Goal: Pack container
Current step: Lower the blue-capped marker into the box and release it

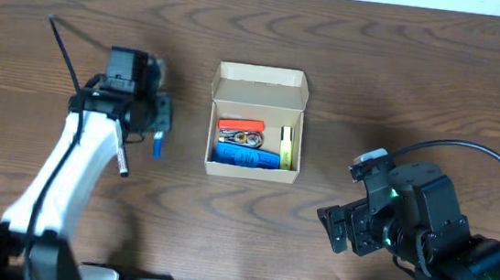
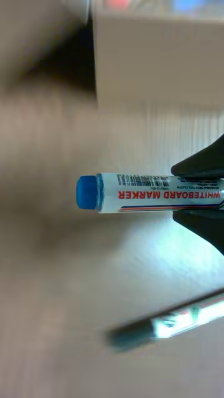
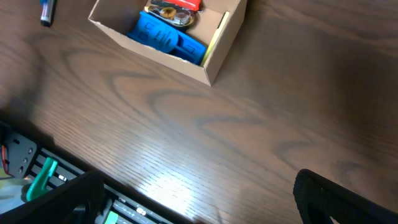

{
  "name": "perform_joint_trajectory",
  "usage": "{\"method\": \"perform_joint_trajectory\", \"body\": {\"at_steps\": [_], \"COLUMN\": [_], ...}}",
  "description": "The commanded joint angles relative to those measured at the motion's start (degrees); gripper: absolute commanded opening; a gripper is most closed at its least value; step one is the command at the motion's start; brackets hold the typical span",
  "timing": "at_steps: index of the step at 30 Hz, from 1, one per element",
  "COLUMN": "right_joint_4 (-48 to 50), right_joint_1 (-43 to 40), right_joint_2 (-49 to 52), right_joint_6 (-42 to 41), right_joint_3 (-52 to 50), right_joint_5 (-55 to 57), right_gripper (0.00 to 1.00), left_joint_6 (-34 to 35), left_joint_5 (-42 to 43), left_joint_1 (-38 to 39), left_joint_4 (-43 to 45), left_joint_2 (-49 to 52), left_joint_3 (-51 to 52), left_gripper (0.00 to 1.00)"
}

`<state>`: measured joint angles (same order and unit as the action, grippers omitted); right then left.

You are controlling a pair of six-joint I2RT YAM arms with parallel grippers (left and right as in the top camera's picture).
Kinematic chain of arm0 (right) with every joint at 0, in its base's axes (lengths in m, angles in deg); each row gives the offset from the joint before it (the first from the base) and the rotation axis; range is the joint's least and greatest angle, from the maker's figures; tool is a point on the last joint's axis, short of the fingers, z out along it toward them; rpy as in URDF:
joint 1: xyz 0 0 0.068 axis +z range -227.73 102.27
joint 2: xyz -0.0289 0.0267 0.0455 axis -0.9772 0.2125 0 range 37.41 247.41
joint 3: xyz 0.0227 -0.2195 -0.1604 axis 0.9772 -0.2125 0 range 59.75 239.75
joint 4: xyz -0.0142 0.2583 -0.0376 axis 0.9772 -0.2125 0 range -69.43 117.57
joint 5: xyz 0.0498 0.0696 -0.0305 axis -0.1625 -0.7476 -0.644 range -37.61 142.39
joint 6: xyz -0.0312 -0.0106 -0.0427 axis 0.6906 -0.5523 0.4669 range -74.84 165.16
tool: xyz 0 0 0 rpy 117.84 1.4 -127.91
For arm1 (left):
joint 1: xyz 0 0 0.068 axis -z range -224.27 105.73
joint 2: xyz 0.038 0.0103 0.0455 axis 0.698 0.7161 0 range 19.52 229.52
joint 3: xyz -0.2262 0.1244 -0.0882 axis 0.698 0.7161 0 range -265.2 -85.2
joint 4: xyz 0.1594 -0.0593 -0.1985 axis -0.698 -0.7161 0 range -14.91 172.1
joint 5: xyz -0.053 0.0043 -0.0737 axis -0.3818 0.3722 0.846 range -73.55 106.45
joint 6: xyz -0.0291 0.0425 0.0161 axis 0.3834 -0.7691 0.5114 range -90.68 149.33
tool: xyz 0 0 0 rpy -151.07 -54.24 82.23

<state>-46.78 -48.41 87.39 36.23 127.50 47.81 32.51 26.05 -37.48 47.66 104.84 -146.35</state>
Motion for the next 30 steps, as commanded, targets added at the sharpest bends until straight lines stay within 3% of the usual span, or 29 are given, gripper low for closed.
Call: {"method": "perform_joint_trajectory", "body": {"at_steps": [1, 5, 10, 15, 22, 30], "right_joint_4": [-0.04, -0.04, -0.04, -0.04, -0.04, -0.04], "right_joint_1": [-0.42, -0.42, -0.42, -0.42, -0.42, -0.42], "right_joint_2": [-0.09, -0.09, -0.09, -0.09, -0.09, -0.09], "right_joint_6": [0.42, 0.42, 0.42, 0.42, 0.42, 0.42], "right_joint_3": [-0.02, -0.02, -0.02, -0.02, -0.02, -0.02], "right_joint_5": [-0.37, -0.37, -0.37, -0.37, -0.37, -0.37], "right_gripper": [0.99, 0.99, 0.99, 0.99, 0.99, 0.99], "left_joint_6": [-13.7, -27.36, -43.6, -59.01, -64.43, -64.92], "left_joint_5": [2.36, 1.05, -1.84, -2.73, -2.54, 0.59], "left_joint_1": [6.84, 17.16, 27.08, 30.01, 30.01, 30.01], "left_joint_4": [-1.01, -3.85, -0.98, 0.04, 0.13, 0.39], "left_joint_2": [-4.52, -5.14, -4.13, -0.26, 6.23, 8.33], "left_joint_3": [-3.87, -8.02, -8.44, -8.44, -8.44, -8.44], "left_gripper": [0.05, 0.05, 0.06, 0.06, 0.06, 0.06]}}
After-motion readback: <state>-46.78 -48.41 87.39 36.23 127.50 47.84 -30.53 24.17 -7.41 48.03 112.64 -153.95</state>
